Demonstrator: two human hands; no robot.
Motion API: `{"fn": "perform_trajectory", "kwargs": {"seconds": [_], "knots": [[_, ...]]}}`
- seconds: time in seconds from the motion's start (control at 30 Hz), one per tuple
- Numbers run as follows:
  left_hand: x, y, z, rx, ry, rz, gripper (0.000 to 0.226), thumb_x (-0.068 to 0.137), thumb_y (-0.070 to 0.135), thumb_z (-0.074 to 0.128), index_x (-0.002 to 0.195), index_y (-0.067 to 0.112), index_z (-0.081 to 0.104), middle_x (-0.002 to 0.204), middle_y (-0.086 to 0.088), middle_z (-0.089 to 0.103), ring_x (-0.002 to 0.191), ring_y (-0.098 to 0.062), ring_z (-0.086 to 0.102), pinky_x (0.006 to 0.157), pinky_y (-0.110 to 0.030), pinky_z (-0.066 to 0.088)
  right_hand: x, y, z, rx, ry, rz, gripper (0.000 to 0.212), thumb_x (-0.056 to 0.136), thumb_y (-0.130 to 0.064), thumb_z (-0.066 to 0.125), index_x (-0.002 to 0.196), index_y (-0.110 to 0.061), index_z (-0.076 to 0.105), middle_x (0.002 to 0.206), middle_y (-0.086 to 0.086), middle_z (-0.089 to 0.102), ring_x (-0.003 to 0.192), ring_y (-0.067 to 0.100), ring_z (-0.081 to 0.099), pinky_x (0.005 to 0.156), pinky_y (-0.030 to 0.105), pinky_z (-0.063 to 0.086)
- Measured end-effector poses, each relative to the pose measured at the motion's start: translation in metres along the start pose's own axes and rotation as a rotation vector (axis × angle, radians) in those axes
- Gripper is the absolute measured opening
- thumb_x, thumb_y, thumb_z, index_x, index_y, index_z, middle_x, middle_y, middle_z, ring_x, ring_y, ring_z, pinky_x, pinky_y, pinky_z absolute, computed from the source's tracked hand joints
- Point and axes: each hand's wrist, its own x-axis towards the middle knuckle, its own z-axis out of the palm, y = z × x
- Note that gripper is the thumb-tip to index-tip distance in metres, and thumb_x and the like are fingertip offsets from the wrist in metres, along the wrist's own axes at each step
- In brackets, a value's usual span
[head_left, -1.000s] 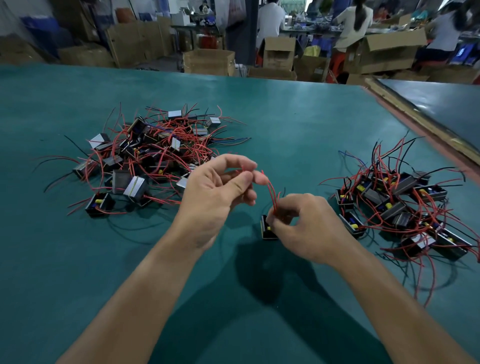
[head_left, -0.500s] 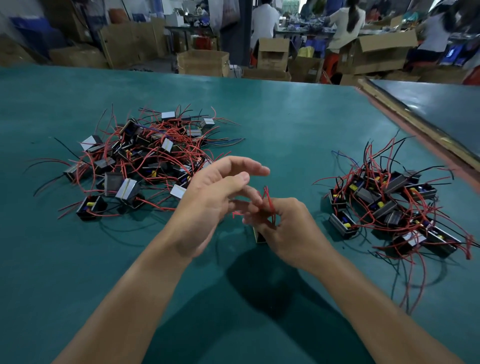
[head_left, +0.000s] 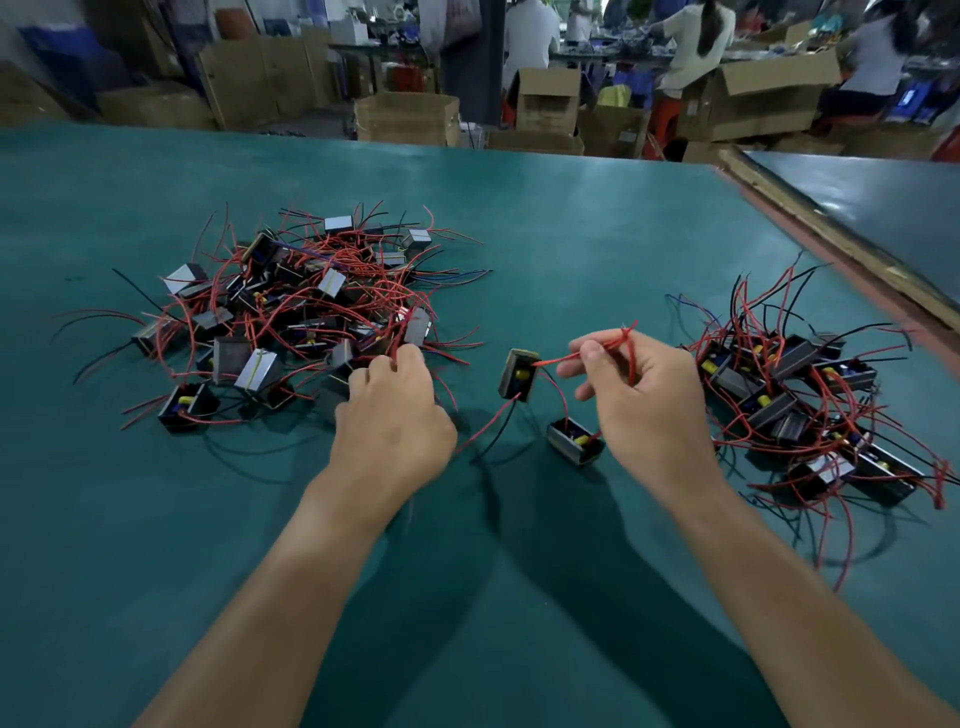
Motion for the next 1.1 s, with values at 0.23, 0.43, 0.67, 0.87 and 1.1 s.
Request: {"fn": "perform_trajectory", "kwargs": {"seconds": [0.23,0.43,0.67,0.87,1.1], "knots": [[0.003,0.001,0.001,-0.040,0.276,0.100,0.035,0.087,0.012,0.053,0.122,0.012,0.048,0.121,-0.009,0.054,0.118,-0.030,0.040,0.094,-0.043,0.037,0.000,-0.009,0.000,0.217,-0.142,0.235,0.035,0.102,-0.010,0.048,0.069,-0.007,0.061,0.051,0.000,0.063,0.045,0.012,0.054,0.047,0.021,0.048],[-0.007,0.023,0.001,-0.749,-0.238,0.255,0.020,0.091,0.010,0.063,0.109,0.020,0.059,0.096,-0.012,0.071,0.073,-0.023,0.063,0.064,-0.028,0.049,0.000,-0.012,0.001,0.315,-0.207,0.341,0.032,0.103,-0.014,0.046,0.074,-0.008,0.058,0.049,0.004,0.054,0.039,0.015,0.049,0.041,0.020,0.043],[-0.012,0.020,0.015,-0.576,-0.441,0.350,0.025,0.078,0.014,0.079,0.101,0.015,0.070,0.079,-0.004,0.071,0.067,-0.013,0.059,0.073,-0.035,0.053,0.002,-0.008,0.003,0.205,-0.173,0.208,0.016,0.100,-0.017,0.055,0.085,-0.012,0.057,0.051,-0.001,0.061,0.040,0.011,0.050,0.045,0.019,0.044],[0.002,0.011,0.017,-0.517,-0.017,0.173,0.014,0.081,0.016,0.077,0.088,0.019,0.066,0.066,0.006,0.061,0.063,-0.013,0.056,0.067,-0.024,0.048,0.002,-0.011,-0.009,0.258,-0.122,0.135,0.016,0.083,-0.024,0.066,0.089,-0.011,0.060,0.060,-0.004,0.065,0.054,0.011,0.054,0.058,0.027,0.050],[0.008,0.007,0.016,-0.526,0.060,0.131,0.016,0.075,0.017,0.080,0.079,0.020,0.066,0.069,0.006,0.062,0.062,-0.010,0.056,0.063,-0.022,0.045,0.010,-0.004,-0.009,0.165,-0.109,0.227,0.034,0.103,-0.015,0.045,0.074,-0.008,0.062,0.059,0.001,0.062,0.052,0.009,0.052,0.058,0.025,0.046]]}}
